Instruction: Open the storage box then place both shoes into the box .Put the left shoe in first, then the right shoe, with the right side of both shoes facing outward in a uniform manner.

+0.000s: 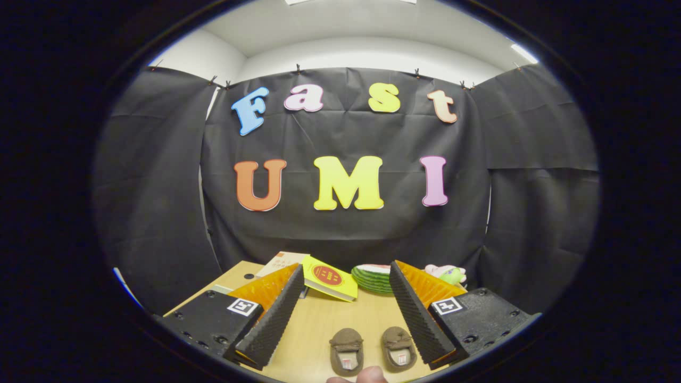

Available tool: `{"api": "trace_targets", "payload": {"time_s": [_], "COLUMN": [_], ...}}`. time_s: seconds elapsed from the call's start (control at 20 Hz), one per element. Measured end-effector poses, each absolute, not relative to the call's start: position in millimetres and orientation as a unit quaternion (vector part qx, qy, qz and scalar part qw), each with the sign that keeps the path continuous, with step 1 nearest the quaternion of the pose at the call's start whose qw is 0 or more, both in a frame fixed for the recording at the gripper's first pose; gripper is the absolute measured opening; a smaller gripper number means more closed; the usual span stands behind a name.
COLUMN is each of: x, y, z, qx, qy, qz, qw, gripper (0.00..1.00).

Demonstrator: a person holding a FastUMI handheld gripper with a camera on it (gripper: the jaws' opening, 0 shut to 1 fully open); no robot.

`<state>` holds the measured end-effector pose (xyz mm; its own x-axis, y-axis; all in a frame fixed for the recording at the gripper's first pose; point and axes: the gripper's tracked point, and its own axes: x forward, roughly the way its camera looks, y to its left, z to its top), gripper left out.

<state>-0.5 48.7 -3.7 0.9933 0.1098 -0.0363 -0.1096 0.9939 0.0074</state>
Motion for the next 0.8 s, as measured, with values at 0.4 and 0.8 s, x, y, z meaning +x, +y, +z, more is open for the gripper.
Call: {"api": "trace_targets", "payload": {"time_s": [0.4,0.8], "x": [-4,-9], "y": [78,125], "z": [-17,-61], "qx": [0.016,0.044], "qy": [0.041,0.107], "qz": [0.101,0.186], "qw": [0.994,0.976], "gripper": [1.0,1.0]}}
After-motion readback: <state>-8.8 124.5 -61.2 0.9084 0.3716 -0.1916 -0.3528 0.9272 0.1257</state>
